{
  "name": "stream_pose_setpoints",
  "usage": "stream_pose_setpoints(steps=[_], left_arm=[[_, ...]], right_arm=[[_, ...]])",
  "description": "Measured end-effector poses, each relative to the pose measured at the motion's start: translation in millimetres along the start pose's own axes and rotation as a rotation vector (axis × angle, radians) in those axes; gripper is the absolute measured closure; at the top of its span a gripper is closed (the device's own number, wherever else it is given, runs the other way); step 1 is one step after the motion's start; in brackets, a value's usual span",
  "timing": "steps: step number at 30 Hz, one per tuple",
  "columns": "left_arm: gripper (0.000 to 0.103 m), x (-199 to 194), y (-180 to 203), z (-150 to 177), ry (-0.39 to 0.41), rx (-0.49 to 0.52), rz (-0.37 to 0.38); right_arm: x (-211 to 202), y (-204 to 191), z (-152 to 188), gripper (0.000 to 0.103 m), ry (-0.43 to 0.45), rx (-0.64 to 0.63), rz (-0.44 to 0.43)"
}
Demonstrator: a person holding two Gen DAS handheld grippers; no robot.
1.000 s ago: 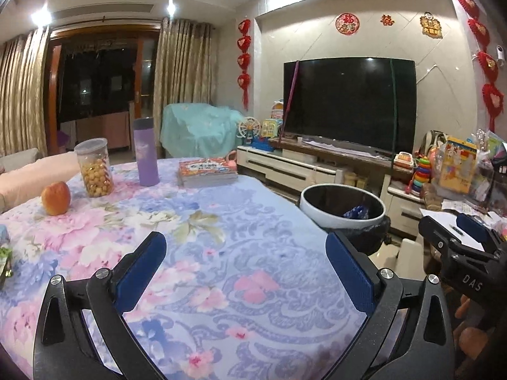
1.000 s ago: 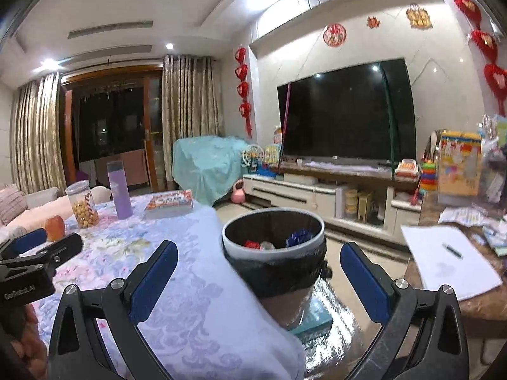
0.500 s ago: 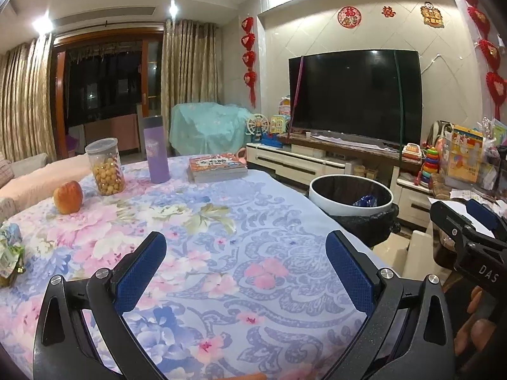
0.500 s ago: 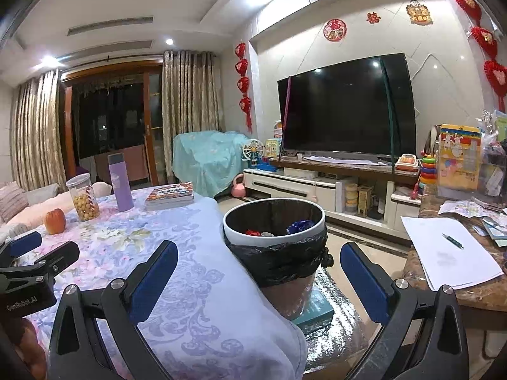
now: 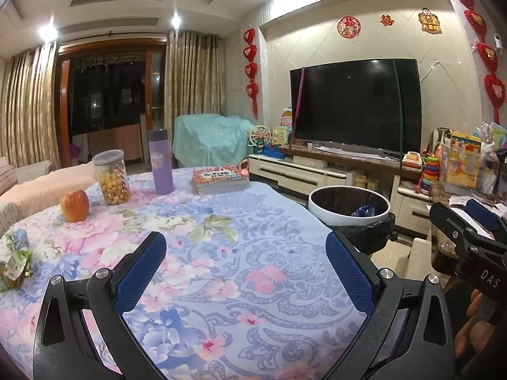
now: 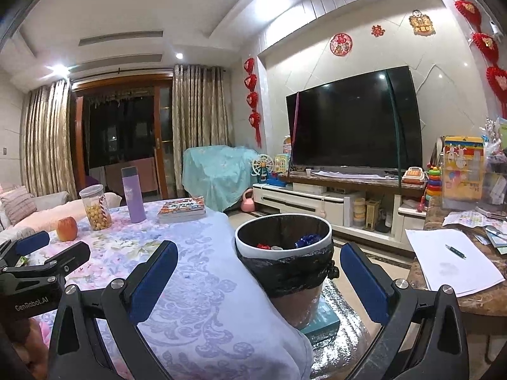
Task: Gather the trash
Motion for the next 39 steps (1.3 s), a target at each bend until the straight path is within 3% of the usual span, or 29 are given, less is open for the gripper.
stream_pose_setpoints(steps=[39], left_arm=[[0.0,-7.5,1.2,-2.1,0.009,-0.006,0.014]], right_arm=[[-5.5,-0.1,-1.8,0.0,0.0,0.024,-0.028]])
Point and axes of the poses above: each gripper's, at about its wrist camera, not at the fingertips, and x roughly the way its jaws point, y to its right, z to its underside, the point moved 6 cm from there along x, roughly the way its jaws point, and after that the axes turned 6 degrees about -x, right-handed, at the moved point
